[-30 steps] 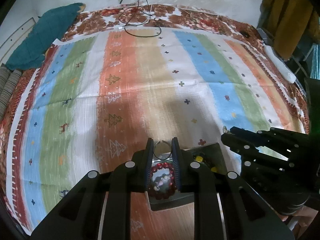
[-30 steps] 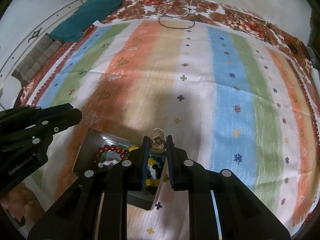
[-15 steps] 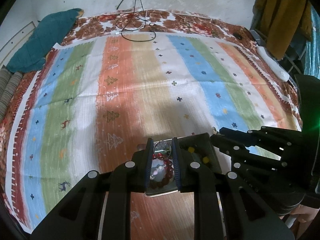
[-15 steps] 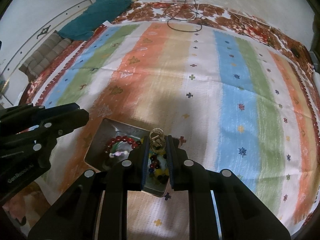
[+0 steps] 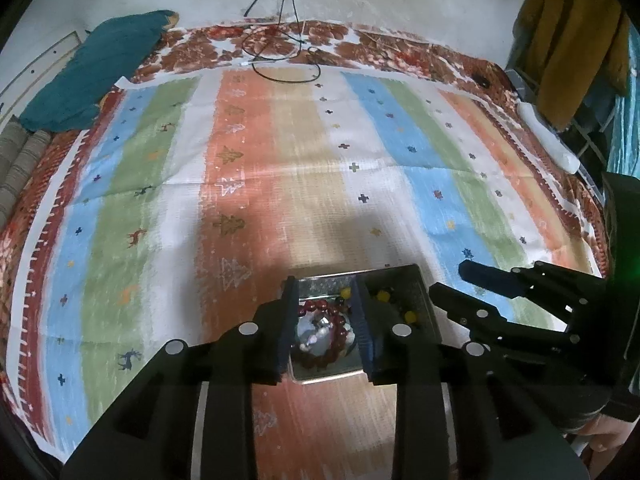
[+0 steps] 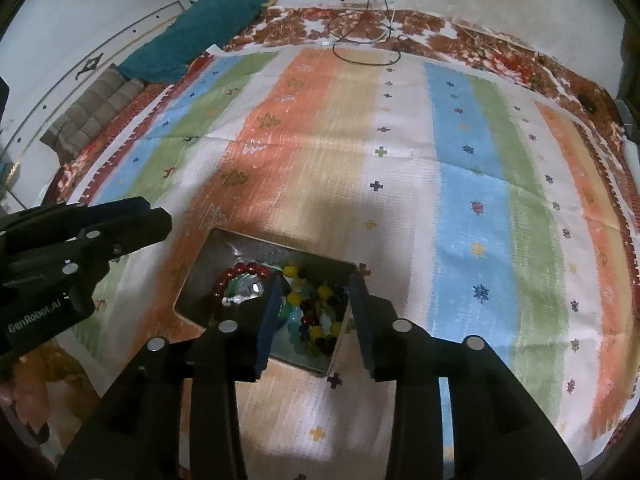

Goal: Organize jewelry

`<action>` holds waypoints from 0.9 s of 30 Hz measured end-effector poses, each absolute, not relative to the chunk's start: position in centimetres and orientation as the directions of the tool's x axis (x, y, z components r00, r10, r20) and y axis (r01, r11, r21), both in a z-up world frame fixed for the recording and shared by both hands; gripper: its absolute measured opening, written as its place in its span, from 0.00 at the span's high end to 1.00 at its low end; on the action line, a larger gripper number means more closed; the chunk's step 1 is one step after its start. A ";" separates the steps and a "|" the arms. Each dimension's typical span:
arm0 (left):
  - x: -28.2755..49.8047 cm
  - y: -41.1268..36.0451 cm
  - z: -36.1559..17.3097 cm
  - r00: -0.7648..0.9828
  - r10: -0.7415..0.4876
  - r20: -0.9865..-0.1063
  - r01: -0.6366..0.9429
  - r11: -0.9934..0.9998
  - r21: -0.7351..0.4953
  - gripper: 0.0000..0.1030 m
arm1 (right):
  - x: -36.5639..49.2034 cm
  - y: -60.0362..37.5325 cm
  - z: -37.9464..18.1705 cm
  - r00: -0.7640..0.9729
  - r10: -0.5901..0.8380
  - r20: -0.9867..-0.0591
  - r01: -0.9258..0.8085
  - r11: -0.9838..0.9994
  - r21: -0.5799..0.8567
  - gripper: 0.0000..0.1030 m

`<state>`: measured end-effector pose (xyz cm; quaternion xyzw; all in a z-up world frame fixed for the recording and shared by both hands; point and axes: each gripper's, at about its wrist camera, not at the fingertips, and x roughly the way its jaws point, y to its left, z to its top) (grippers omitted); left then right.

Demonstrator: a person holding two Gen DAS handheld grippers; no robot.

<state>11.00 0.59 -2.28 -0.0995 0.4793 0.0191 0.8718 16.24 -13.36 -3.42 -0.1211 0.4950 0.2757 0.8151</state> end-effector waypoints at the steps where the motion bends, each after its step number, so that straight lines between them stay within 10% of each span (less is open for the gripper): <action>1: 10.5 0.6 -2.0 0.547 -0.062 -0.835 -0.128 0.979 -0.157 0.73 | 15.9 -13.6 -3.2 0.365 0.331 -0.870 -0.570 0.819 0.072 0.62; 27: 3.6 -0.2 -0.8 0.611 -0.084 -0.787 -0.066 0.985 -0.157 0.38 | 10.8 -17.6 0.6 0.446 0.387 -0.807 -0.572 0.817 0.076 0.29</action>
